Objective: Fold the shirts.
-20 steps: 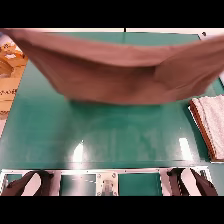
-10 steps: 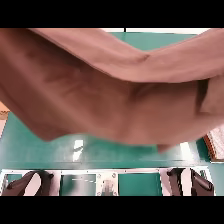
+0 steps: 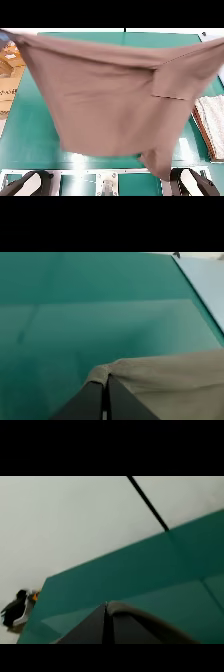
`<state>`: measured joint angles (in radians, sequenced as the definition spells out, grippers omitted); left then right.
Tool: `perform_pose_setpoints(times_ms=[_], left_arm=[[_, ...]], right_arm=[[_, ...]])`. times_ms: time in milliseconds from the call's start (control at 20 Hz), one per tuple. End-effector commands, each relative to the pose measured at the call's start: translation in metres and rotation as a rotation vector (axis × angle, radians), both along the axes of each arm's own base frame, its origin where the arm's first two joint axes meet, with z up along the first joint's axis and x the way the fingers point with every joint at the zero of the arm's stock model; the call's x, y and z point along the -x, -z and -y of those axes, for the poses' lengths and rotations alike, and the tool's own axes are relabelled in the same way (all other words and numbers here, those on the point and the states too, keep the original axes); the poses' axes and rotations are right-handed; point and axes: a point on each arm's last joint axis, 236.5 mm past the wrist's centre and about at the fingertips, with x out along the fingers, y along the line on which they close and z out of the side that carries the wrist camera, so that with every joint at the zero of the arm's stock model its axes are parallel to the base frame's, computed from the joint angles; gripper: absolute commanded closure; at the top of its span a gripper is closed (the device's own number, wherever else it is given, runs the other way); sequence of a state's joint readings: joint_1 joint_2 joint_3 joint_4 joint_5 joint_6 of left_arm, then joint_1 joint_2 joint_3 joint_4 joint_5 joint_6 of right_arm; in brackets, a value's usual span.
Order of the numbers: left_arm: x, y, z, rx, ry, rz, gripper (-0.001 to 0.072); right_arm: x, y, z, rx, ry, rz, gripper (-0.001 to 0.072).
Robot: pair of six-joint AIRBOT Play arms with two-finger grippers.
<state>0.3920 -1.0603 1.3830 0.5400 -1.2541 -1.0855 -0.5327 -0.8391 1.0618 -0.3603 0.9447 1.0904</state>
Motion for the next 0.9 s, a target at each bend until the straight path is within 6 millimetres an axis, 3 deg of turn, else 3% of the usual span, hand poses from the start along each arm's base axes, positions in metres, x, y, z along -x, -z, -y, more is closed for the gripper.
perform_pose_setpoints(times_ms=[0,150,300,450,550,700,850], left_arm=[[-0.043,0.104,-0.018,0.112,-0.027,-0.189,0.0686],[-0.078,0.159,-0.027,0.167,-0.060,-0.264,0.0687],[-0.112,0.209,-0.008,0.135,-0.081,-0.281,0.0686],[-0.142,0.244,0.001,0.095,-0.146,-0.284,0.0686],[-0.150,0.259,0.000,0.080,-0.176,-0.290,0.0687],[-0.140,0.271,0.004,0.032,-0.130,-0.321,0.0686],[-0.113,0.290,0.011,-0.048,-0.028,-0.406,0.0686]], right_arm=[[-0.062,0.126,0.000,-0.079,-0.046,-0.239,0.0697],[-0.108,0.212,0.017,-0.200,-0.022,-0.400,0.0696],[-0.144,0.267,0.027,-0.296,-0.024,-0.479,0.0697],[-0.171,0.287,0.037,-0.338,-0.016,-0.484,0.0696],[-0.179,0.291,0.042,-0.332,-0.015,-0.480,0.0696],[-0.165,0.294,0.040,-0.293,-0.078,-0.502,0.0697],[-0.136,0.300,0.037,-0.234,-0.169,-0.577,0.0697]])
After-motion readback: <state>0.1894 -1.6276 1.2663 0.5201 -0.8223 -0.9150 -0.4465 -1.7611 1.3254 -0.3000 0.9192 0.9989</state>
